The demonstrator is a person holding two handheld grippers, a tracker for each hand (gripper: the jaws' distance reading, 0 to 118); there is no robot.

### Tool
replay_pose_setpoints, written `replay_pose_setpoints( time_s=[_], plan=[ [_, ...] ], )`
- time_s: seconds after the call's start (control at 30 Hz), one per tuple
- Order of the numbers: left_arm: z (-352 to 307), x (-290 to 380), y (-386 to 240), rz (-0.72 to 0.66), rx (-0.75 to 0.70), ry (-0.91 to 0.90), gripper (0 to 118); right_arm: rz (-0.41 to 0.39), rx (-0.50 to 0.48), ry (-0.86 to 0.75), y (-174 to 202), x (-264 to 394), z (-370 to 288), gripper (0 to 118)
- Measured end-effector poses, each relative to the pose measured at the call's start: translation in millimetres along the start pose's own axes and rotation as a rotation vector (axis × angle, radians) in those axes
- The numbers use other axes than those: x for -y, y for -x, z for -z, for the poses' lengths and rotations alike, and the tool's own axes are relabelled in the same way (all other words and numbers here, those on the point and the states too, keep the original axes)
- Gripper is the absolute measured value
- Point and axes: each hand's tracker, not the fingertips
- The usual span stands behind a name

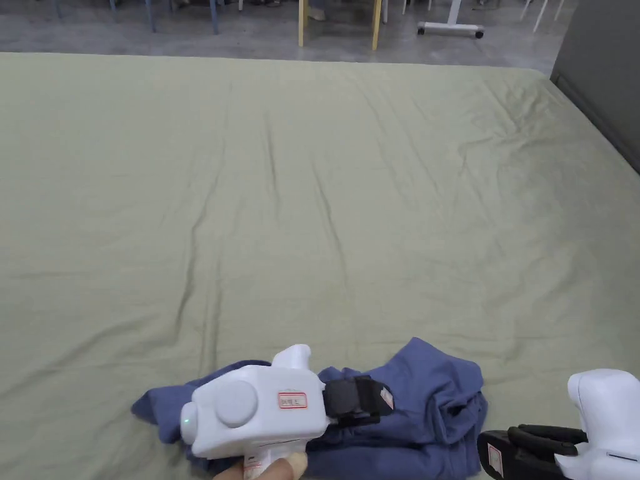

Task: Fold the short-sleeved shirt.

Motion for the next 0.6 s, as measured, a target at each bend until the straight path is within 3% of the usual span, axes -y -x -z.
replay_pose_setpoints(
  time_s=[0.1,0.17,0.23,0.27,0.33,0.43,0.5,0.53,0.6],
  plan=[
    [-75.3,2.2,2.0,0.026,0.173,-0.191,113,-0.009,-0.017,0.000,2.2,-5.5,3.3,3],
    [-123.1,-2.6,13.1,0.022,0.162,-0.227,113,-0.017,-0.026,-0.001,3.5,-9.0,6.3,3],
    [-161.6,-3.8,33.3,0.033,0.058,-0.243,109,-0.026,-0.034,0.002,5.2,-13.9,11.2,3],
    [-178.0,-7.4,44.6,0.031,-0.026,-0.266,94,-0.030,-0.036,0.004,6.4,-15.6,14.1,3],
    [-197.5,-6.9,67.3,0.052,-0.145,-0.302,0,-0.034,-0.045,0.005,8.8,-18.3,18.6,3],
    [-203.3,-7.9,100.4,-0.020,-0.313,-0.281,0,-0.045,-0.060,0.005,14.7,-22.5,22.7,3],
    [-195.7,-4.9,116.4,0.011,-0.454,-0.269,0,-0.057,-0.069,0.005,17.8,-24.1,22.5,3],
    [-181.0,-0.2,121.3,-0.003,-0.473,-0.261,0,-0.062,-0.072,0.005,18.7,-24.2,21.9,3],
    [-160.3,-1.1,130.8,-0.059,-0.354,-0.222,0,-0.069,-0.072,0.006,19.1,-24.0,21.0,3]
  ],
)
